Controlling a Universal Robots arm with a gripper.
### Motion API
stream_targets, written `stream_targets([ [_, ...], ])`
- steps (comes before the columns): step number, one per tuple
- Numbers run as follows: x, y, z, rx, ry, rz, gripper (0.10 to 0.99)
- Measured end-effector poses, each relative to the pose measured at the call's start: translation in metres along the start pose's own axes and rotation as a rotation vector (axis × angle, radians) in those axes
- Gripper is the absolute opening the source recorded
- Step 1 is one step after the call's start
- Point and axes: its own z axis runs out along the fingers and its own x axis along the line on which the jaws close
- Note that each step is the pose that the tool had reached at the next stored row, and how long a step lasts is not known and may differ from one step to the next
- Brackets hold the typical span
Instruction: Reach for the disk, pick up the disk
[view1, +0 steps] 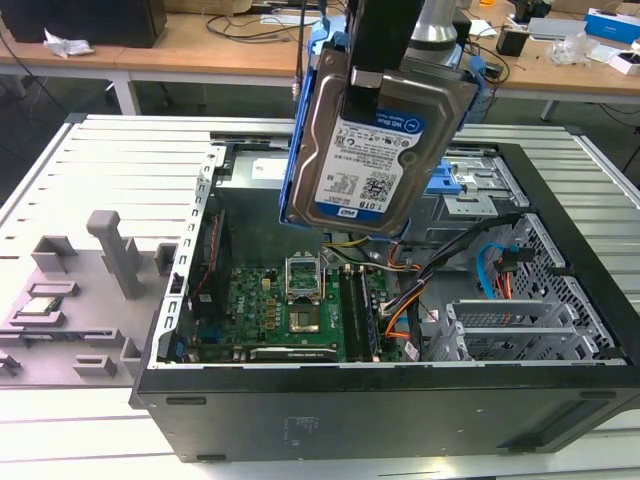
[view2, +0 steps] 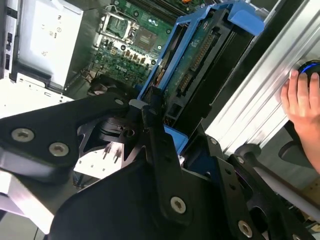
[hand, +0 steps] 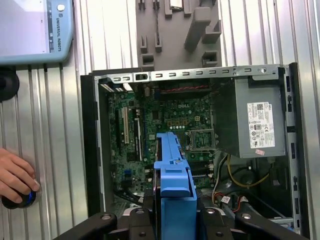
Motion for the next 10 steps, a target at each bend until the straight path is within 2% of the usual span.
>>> stream_targets([
  [5,0.0104,-0.0009,0.0002,0.0,0.0001,0.0,0.373],
  [8,0.022,-0.002,0.0005,0.0,0.0,0.0,0.373],
  [10,0.0257,-0.0023,0.0005,0.0,0.0001,0.0,0.373],
])
